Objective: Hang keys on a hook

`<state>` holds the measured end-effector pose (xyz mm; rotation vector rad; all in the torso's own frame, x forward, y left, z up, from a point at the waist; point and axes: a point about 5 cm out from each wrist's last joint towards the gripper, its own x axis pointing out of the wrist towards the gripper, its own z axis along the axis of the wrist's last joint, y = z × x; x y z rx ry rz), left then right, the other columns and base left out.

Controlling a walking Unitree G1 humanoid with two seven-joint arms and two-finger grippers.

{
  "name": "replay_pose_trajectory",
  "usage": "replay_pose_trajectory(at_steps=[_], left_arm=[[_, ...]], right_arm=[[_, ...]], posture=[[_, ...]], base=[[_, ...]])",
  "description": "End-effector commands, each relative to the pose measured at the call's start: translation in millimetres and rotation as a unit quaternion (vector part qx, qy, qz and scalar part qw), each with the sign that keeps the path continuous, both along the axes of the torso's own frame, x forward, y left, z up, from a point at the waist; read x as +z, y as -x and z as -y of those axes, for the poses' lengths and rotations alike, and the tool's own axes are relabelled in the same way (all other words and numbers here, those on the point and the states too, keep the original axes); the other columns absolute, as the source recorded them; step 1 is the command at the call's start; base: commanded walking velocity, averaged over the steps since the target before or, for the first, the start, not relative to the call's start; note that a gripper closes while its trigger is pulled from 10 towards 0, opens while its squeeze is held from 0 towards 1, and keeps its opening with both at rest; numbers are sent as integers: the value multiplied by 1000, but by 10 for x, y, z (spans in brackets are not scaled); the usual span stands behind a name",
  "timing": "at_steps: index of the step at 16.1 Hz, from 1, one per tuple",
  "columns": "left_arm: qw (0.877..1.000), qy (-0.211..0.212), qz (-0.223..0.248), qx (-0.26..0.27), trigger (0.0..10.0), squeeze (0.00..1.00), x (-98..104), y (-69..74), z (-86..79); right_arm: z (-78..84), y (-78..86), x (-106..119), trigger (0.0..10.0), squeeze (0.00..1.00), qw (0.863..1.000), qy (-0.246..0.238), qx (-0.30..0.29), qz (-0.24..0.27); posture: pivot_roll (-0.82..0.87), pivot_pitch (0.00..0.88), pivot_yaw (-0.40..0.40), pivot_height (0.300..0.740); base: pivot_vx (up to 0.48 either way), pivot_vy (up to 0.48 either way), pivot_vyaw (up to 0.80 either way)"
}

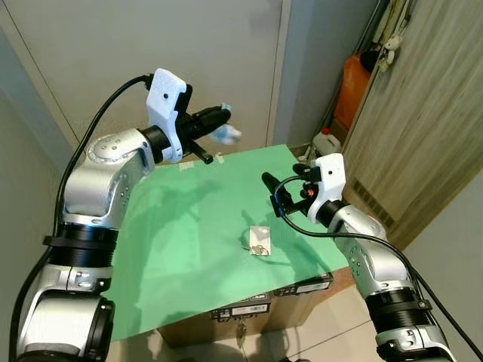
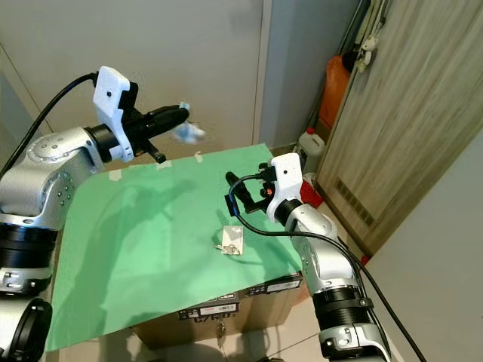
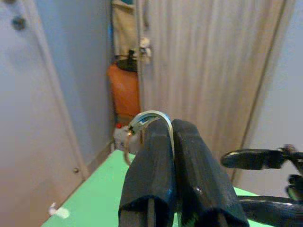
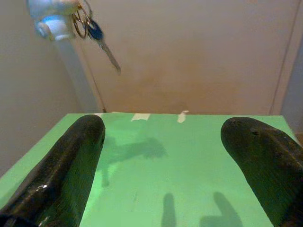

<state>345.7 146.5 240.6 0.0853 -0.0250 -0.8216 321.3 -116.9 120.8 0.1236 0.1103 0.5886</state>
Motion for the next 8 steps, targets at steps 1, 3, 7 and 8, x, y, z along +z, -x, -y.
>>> replay_pose_trajectory(at_steps=[1,3,7,8], left_arm=[[1000,0,9,-16,0,0,103,-13,18],[999,0,1,-40,0,0,105,-24,27],[997,-13,-14,-74,0,0,36,4,39],[996,-16,-24,-84,0,0,-9,10,45]], right_arm=[[-41,-13,120,10000,0,1000,-1,21,16],[-57,-1,170,10000,0,999,6,43,21],[-47,-32,305,10000,0,998,-4,46,34],[-68,-20,379,10000,0,997,-9,61,38]], posture=[[5,0,41,740],[3,0,44,740],[0,0,51,740],[0,0,52,740]], base=[[0,0,0],[0,0,0],[0,0,0],[0,0,0]])
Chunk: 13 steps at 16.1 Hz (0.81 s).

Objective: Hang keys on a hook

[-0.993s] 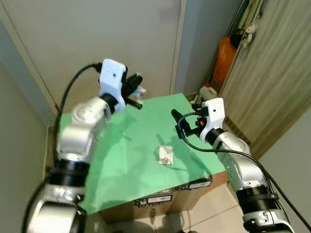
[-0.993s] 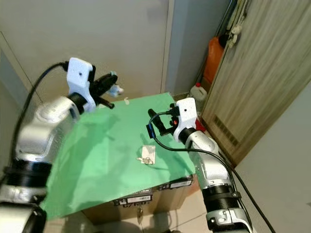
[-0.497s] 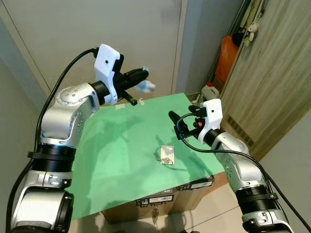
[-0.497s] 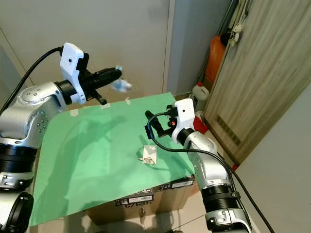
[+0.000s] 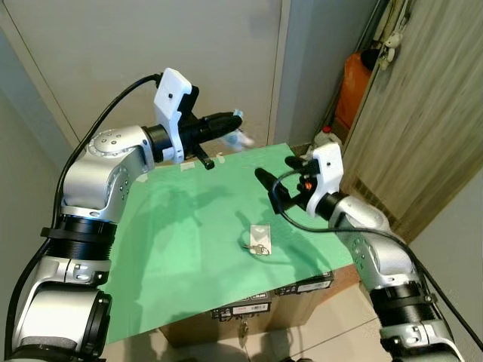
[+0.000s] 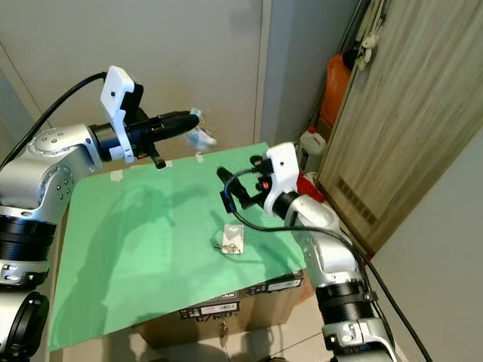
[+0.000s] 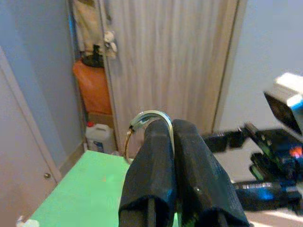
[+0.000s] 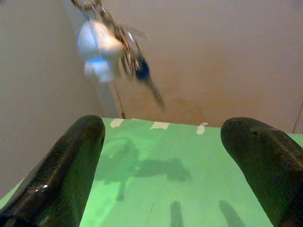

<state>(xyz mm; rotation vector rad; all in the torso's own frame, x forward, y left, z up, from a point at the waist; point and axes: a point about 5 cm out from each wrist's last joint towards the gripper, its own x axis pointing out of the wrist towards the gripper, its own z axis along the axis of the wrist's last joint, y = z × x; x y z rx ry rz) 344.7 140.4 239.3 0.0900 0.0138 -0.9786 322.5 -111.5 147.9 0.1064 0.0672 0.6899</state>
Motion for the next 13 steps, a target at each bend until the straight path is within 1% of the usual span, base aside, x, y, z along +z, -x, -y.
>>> replay_pose_trajectory(at_steps=[1,2,3,6,8,9,12,13], left_arm=[[1000,-5,-4,-7,0,0,3,0,-16],[1000,-10,-16,-21,0,0,-60,1,-11],[999,-11,-21,-29,0,0,-84,-2,-11],[999,-13,-25,-37,0,0,-86,1,-17],[998,-11,-25,-48,0,0,-90,24,-12],[998,-9,-27,-51,0,0,-93,30,-19],[998,-9,-27,-58,0,0,-91,42,-12],[997,-4,-23,-67,0,0,-60,61,14]], right_arm=[[-14,-8,108,10000,0,1000,-8,12,12],[-64,32,168,10000,0,999,-12,44,12],[-91,53,183,10000,0,998,-11,60,10],[-95,33,210,10000,0,998,0,62,15],[-110,49,251,10000,0,997,-1,73,16],[-133,61,308,10000,0,996,-5,83,20],[-155,61,371,10000,0,996,-9,88,25],[-181,56,409,10000,0,995,-10,91,30]], posture=[[0,0,52,740],[-2,0,55,740],[-2,0,56,740],[-3,0,63,740],[-5,0,65,740],[-6,0,65,740],[-6,0,67,740],[-4,0,66,740]], base=[[0,0,0],[0,0,0],[0,0,0],[0,0,0],[0,0,0],[0,0,0],[0,0,0],[0,0,0]])
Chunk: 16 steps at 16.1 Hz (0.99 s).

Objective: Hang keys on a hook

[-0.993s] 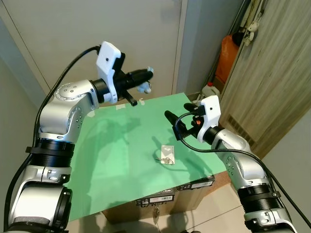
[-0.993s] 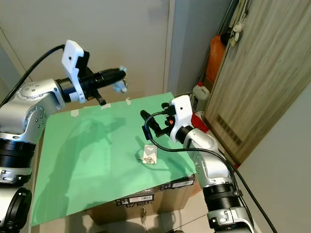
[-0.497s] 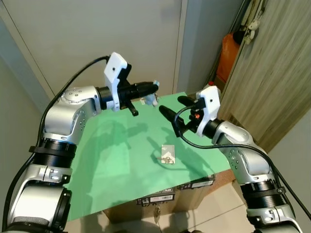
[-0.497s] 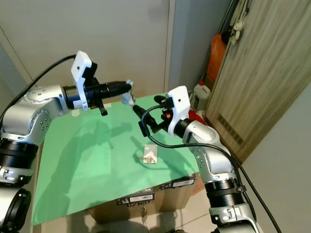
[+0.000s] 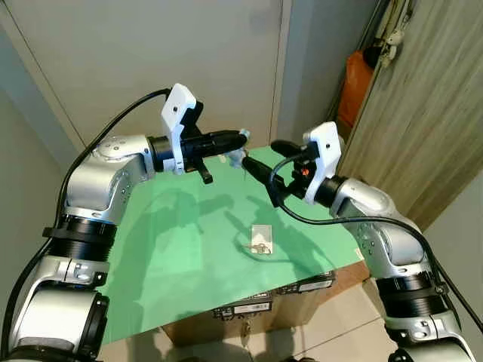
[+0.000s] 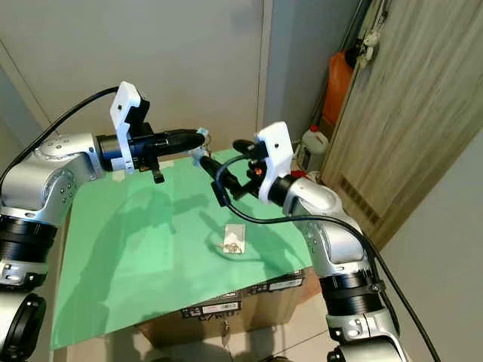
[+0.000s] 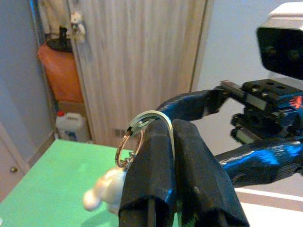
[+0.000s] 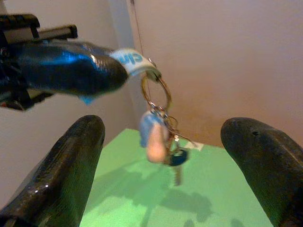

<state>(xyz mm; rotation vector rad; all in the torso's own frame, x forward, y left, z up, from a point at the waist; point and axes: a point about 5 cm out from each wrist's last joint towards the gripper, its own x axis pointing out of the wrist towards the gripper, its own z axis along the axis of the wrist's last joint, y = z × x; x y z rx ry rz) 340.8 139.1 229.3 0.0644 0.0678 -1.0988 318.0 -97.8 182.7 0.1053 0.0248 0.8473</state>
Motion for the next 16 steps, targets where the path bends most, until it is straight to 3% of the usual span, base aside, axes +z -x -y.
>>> replay_pose_trajectory(at_steps=[1,8,9,10,16], left_arm=[[1000,2,10,-13,0,0,61,34,17],[999,19,21,-34,0,0,206,41,92],[997,65,9,-45,0,0,302,51,116],[996,77,7,-49,0,0,334,59,121],[994,92,3,-49,0,0,370,58,91]], right_arm=[[-63,10,83,10000,0,1000,-1,16,11],[-170,28,150,10000,0,999,-1,38,16],[-191,30,171,10000,0,999,-4,40,19],[-197,32,180,10000,0,999,-5,41,21],[-230,39,238,10000,0,999,-10,43,28]], posture=[[-3,0,66,740],[-1,0,67,740],[-3,0,69,740],[-3,0,70,740],[-1,0,71,740]], base=[[0,0,0],[0,0,0],[0,0,0],[0,0,0],[0,0,0]])
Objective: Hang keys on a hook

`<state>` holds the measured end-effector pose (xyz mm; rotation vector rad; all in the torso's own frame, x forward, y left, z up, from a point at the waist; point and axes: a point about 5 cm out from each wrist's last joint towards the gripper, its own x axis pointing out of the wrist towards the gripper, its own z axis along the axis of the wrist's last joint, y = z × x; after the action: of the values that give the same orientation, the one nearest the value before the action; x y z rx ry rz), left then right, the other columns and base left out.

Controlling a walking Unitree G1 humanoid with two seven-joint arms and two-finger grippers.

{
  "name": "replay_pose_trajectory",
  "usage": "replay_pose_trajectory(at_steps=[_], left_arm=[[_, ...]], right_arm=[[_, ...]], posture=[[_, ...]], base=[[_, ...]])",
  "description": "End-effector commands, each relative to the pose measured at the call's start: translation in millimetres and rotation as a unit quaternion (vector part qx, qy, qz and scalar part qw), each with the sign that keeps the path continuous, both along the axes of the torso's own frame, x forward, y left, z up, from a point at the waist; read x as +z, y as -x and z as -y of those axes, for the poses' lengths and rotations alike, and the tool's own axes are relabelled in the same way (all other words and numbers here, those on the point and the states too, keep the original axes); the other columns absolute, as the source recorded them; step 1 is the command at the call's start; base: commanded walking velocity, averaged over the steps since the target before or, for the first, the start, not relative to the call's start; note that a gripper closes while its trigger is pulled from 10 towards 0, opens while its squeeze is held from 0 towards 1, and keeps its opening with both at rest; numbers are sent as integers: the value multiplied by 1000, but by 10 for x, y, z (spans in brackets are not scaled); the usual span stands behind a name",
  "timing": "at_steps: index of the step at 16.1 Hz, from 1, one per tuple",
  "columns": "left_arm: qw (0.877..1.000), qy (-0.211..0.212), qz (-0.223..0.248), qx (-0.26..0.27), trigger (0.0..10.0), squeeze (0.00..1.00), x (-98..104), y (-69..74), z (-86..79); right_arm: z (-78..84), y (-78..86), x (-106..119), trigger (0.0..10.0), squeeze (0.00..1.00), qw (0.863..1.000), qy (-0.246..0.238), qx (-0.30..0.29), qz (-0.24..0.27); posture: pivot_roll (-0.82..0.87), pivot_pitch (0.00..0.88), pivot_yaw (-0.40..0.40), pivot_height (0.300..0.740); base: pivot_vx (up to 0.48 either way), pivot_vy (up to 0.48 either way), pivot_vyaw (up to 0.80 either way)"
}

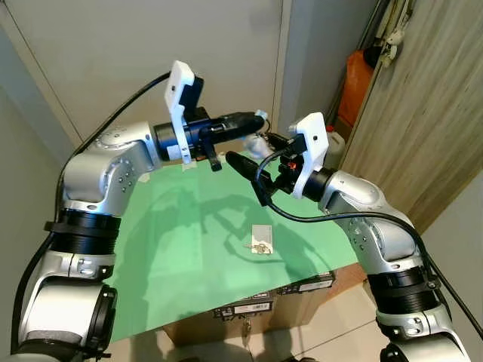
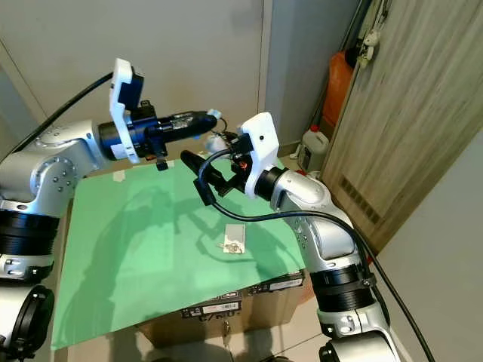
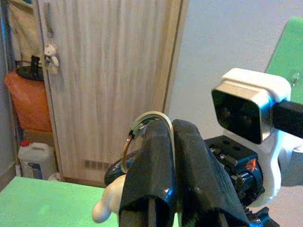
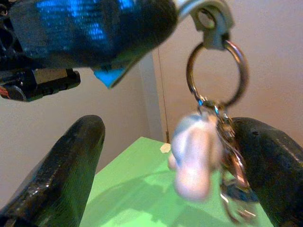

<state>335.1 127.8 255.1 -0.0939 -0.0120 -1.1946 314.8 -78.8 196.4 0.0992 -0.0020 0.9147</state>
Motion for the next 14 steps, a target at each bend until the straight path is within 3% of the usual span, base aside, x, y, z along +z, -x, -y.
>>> replay_pose_trajectory(at_steps=[1,12,14], left_arm=[[1000,16,11,0,0,0,132,-2,-31],[997,71,-8,-7,0,0,230,20,-67],[996,84,-9,-4,0,0,237,29,-74]], right_arm=[[-40,6,108,10000,0,1000,-7,10,14],[-29,-17,238,10000,0,999,-31,-15,26],[9,-58,243,10000,0,998,-30,-43,31]], posture=[[0,0,72,740],[-3,0,85,740],[-4,0,83,740]], base=[[0,0,0],[0,0,0],[0,0,0]])
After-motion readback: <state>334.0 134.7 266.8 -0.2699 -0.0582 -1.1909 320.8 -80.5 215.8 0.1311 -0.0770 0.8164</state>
